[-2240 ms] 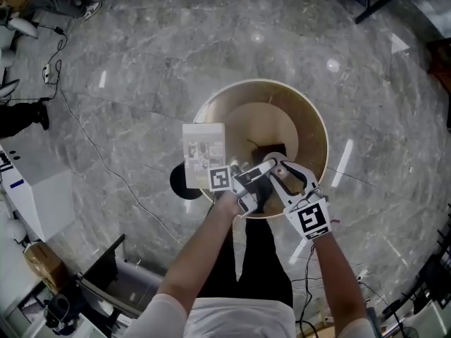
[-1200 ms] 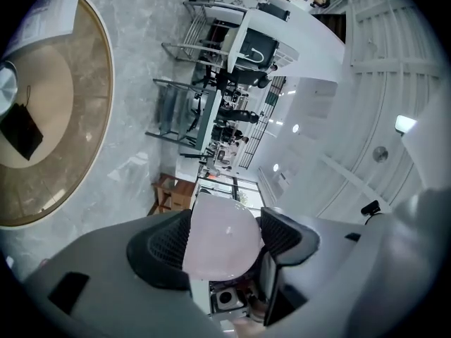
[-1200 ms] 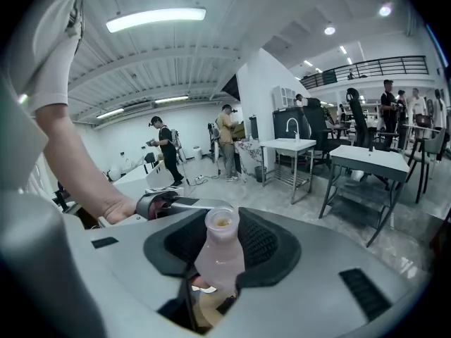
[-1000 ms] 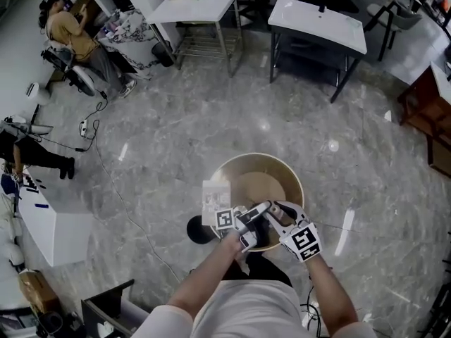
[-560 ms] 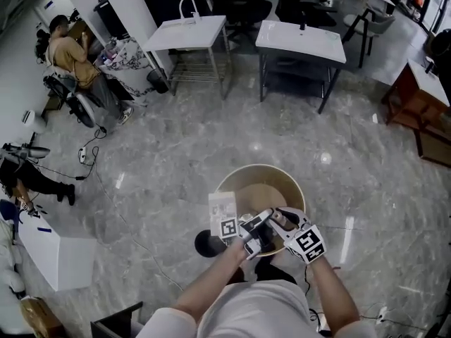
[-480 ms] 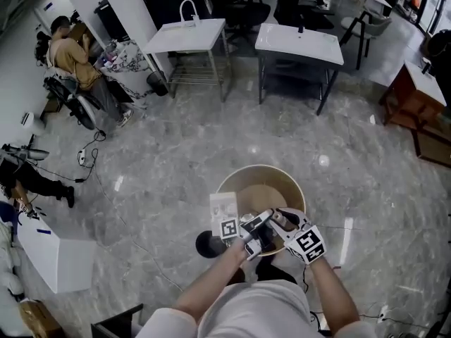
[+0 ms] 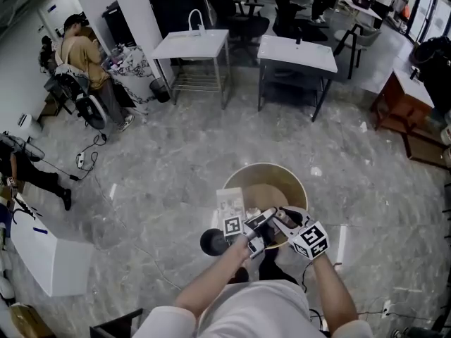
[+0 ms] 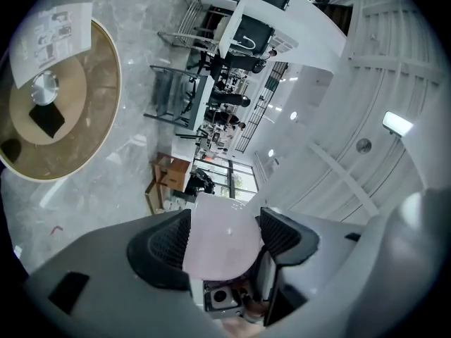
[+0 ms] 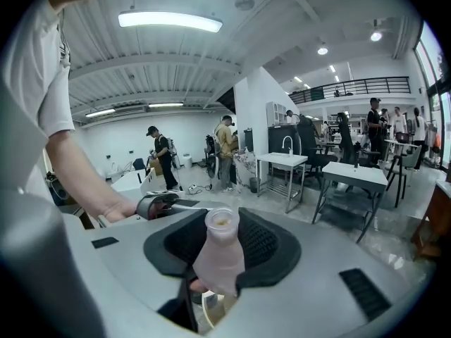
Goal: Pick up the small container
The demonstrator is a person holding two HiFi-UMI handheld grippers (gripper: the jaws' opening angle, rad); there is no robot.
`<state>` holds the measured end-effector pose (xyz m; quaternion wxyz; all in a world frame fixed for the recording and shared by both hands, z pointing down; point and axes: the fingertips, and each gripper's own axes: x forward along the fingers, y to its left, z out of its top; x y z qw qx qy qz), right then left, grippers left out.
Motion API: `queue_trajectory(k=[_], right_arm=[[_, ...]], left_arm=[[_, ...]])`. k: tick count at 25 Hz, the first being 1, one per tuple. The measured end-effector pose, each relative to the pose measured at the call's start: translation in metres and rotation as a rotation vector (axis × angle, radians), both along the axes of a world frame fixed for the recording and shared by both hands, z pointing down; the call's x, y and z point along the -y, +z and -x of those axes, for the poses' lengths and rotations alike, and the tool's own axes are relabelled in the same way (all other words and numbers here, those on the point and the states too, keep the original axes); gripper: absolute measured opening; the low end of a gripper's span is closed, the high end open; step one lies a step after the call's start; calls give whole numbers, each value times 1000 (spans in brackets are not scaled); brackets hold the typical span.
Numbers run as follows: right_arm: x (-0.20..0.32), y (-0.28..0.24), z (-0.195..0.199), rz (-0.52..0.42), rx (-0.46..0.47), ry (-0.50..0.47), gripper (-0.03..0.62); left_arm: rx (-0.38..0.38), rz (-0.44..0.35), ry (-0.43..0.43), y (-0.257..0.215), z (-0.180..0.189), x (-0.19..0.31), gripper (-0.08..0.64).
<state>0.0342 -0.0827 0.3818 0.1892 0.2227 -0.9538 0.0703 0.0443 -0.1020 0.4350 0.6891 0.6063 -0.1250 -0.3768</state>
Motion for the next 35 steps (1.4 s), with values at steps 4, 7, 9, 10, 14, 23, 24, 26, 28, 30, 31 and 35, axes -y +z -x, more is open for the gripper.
queue_trajectory(k=[4, 7, 9, 10, 14, 23, 24, 26, 28, 30, 31, 35], right_arm=[[-35, -9, 7, 0, 2, 11, 150], [-60, -17, 4, -10, 3, 31, 150], [-71, -20, 1, -18, 2, 45, 150], [-76, -21, 0, -23, 1, 53, 150], [-98, -24, -8, -34, 1, 84, 150], [-114, -48, -39, -44, 21, 53, 150], [-114, -49, -42, -45, 24, 45, 150], [-114, -53, -50, -46, 25, 31, 150], [-115, -58, -56, -49, 26, 13, 150], [-117, -64, -62, -56, 27, -7, 150], [-118, -66, -65, -61, 26, -16, 150], [-120, -72, -76, -79, 28, -33, 150]], left_arm=[[-4, -2, 21, -12, 6, -36, 319], [-6, 5, 39, -18, 3, -60, 321], [-1, 1, 54, -20, 0, -72, 319], [1, -5, 61, -21, -1, -76, 319], [1, -18, 85, -25, -10, -98, 321], [13, -34, 80, -50, -40, -113, 321], [17, -36, 74, -52, -43, -112, 319], [22, -39, 60, -56, -50, -112, 319], [14, -37, 45, -61, -57, -113, 321], [8, -39, 31, -66, -63, -115, 319], [7, -44, 25, -68, -65, -115, 321], [1, -53, 6, -73, -77, -117, 319]])
